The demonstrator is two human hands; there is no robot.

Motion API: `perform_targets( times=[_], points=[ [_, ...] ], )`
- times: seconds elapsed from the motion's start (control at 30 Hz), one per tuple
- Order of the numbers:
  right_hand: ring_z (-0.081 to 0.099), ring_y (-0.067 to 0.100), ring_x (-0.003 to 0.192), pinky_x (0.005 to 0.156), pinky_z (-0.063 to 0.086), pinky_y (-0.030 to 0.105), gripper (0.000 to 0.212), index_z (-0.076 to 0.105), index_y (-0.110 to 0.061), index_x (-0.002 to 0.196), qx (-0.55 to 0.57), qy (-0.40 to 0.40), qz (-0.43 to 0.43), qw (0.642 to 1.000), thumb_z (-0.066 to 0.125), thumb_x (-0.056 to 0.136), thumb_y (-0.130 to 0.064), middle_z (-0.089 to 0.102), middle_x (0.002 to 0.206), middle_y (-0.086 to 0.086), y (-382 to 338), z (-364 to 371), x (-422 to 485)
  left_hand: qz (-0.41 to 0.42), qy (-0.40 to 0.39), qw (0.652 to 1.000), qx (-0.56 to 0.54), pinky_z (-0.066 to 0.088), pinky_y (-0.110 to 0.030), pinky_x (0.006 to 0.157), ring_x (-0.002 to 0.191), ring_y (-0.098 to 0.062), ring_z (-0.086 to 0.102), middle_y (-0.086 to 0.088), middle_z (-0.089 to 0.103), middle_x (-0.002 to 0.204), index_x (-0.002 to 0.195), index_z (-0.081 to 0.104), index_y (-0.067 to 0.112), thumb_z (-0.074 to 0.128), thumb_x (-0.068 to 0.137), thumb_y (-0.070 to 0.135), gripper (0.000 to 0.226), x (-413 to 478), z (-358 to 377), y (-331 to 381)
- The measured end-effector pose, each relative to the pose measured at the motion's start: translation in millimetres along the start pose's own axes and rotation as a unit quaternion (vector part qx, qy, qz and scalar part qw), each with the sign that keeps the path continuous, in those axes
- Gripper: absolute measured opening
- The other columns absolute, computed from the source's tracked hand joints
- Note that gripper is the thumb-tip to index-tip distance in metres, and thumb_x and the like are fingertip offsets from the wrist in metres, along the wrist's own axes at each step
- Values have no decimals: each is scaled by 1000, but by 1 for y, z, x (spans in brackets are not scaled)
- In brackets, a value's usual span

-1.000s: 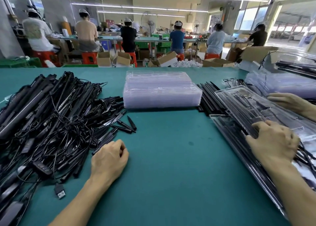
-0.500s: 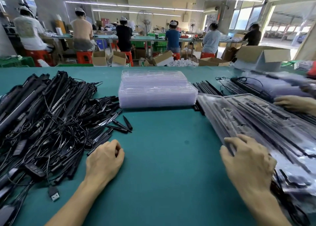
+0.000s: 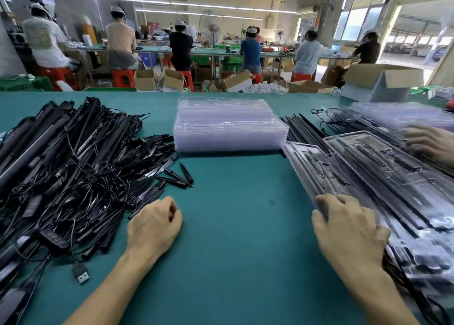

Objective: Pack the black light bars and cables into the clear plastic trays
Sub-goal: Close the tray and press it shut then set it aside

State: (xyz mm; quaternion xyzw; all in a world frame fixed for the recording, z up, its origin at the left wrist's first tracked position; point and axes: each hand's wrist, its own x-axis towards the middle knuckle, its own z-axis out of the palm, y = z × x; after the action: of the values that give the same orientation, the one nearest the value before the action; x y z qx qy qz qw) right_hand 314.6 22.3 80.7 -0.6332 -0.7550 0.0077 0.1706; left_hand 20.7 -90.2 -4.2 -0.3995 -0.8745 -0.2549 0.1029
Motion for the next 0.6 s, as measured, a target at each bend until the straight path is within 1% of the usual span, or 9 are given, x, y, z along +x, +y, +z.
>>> perform_targets(
  times=[0.07, 0.13, 0.23, 0.37, 0.5, 0.6],
  points=[
    [51, 33, 109, 88, 40, 50, 27, 58, -40, 116, 56, 8, 1, 998, 53, 90, -43, 50, 128, -1, -3, -5, -5, -5, 2, 1000, -4, 33, -27, 55, 65, -12, 50, 12, 57, 70, 76, 54, 28, 60, 88, 38, 17, 0, 1, -1],
    [51, 33, 106, 86, 41, 51, 24, 56, -42, 113, 59, 0, -6, 998, 52, 90, -44, 47, 128, 0, -4, -4, -10, -8, 3, 1000, -3, 32, -27, 55, 65, -12, 49, 12, 57, 70, 76, 54, 28, 61, 87, 38, 17, 0, 1, -2],
    [48, 32, 111, 89, 39, 51, 25, 53, -44, 117, 27, -7, 7, 1000, 50, 92, -46, 41, 133, 1, -1, 7, -12, -9, 3, 1000, -4, 33, -28, 56, 65, -13, 49, 12, 56, 69, 76, 53, 28, 60, 87, 39, 18, 0, 2, -2],
    [43, 32, 122, 94, 35, 49, 29, 49, -40, 121, -36, 17, 12, 999, 50, 92, -44, 36, 141, 3, 4, 27, -8, -8, 1, 1000, -2, 33, -28, 56, 65, -13, 50, 12, 58, 71, 76, 54, 28, 60, 88, 39, 17, 0, 2, -2],
    [34, 27, 130, 100, 31, 47, 38, 47, -39, 127, -53, 25, 5, 998, 53, 91, -45, 38, 146, 2, 20, 49, -7, -8, -1, 1000, -6, 34, -27, 56, 66, -13, 51, 13, 59, 72, 78, 55, 28, 60, 88, 39, 16, 0, 1, -2],
    [35, 27, 130, 99, 31, 47, 42, 53, -39, 126, -55, 35, -3, 998, 61, 86, -45, 43, 144, 3, 27, 55, -4, -8, -3, 1000, -2, 34, -28, 57, 67, -12, 49, 13, 58, 73, 78, 54, 29, 59, 88, 40, 16, 1, 1, -1]
  ],
)
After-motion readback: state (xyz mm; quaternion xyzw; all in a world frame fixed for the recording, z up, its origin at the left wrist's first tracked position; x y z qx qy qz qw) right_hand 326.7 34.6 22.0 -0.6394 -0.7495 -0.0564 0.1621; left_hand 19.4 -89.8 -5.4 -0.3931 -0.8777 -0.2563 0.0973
